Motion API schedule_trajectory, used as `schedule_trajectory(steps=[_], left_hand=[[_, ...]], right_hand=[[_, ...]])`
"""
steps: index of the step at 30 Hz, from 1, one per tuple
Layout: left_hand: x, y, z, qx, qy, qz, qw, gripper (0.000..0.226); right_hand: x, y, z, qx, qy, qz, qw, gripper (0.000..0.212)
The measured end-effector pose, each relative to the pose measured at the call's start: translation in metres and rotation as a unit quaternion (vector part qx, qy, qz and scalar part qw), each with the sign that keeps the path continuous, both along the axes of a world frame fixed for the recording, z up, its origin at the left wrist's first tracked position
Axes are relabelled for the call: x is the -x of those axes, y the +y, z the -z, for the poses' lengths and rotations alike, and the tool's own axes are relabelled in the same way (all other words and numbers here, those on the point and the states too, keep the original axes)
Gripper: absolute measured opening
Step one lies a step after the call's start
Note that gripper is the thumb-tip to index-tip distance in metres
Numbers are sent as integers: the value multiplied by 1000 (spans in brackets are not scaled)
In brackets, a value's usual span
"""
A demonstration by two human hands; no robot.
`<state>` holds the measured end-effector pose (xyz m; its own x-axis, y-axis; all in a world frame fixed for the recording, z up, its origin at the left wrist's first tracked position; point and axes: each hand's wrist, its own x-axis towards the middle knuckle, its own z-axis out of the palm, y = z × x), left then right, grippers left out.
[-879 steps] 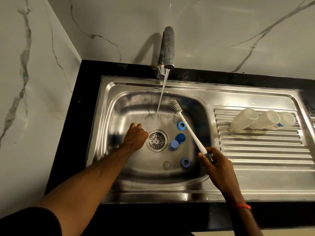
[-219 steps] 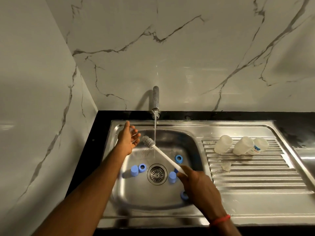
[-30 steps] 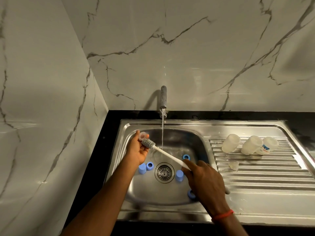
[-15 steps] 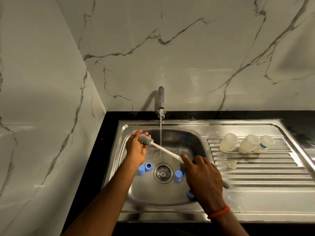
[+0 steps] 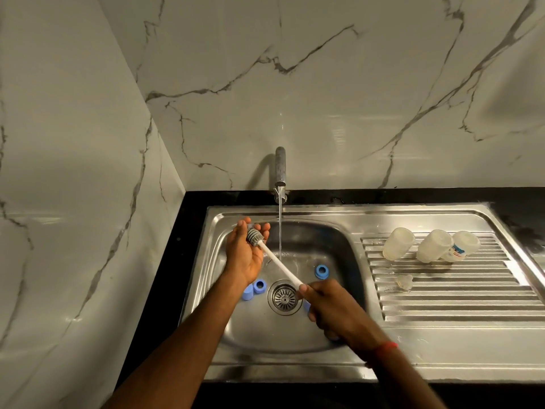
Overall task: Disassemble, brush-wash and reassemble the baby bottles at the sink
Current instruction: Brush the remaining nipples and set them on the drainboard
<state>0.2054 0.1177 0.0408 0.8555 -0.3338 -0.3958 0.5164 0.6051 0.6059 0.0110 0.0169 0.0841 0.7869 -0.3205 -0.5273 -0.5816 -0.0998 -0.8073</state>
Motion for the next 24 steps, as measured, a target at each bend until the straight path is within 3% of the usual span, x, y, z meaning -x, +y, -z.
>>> schedule_trajectory(steps=[2,4,5,6,7,9,10,11,14,15,16,17,18,19,20,21,23,24], left_hand=[[2,1,-2,23,6,16,1000,23],[2,1,-6,40,10,27,999,24],[1,1,-8,34,12,31,999,23],[-3,1,-11,18,19,33,999,22],[-8,2,-13,-10,31,36,999,22],[-20,5,-16,-53,66,43,996,24],[-25,5,-16,-66,73,45,994,28],[-27,5,-17,-74,74,41,994,32],[-26,1,-20,-31,88,7,996,38],[-25,-1,-23,-9,94,0,996,40],[-26,-3,-25,12,92,-1,996,42],[-25,-3,-27,30,85,7,996,44],[-25,-2,-28,53,77,21,995,45],[-24,0,-28,78,68,39,994,48],[-23,3,-27,103,59,58,991,51],[-21,4,-27,123,49,78,988,53],[-17,4,-26,122,32,105,986,54],[-17,3,-26,95,31,104,989,52]], right_hand=[[1,-4,-2,-184,32,49,981,38],[1,-7,-4,-219,20,56,974,37],[1,-6,-3,-155,-5,37,987,34],[2,-6,1,-20,-31,4,999,31],[3,-6,4,173,-56,-27,983,27],[9,-8,17,505,-90,-65,856,26],[12,-8,23,592,-113,-67,795,32],[13,-8,27,633,-131,-76,759,39],[10,-9,32,654,-154,-111,732,47],[9,-8,29,643,-153,-124,740,44],[7,-5,22,607,-149,-128,770,37],[4,-4,15,512,-147,-119,838,27],[2,-7,9,342,-133,-97,925,21],[1,-10,4,115,-103,-54,987,24],[2,-13,1,-86,-54,-12,995,28],[3,-16,-1,-197,-18,11,980,28],[6,-24,-3,-225,-13,5,974,25],[7,-27,1,-160,-31,-9,987,24]])
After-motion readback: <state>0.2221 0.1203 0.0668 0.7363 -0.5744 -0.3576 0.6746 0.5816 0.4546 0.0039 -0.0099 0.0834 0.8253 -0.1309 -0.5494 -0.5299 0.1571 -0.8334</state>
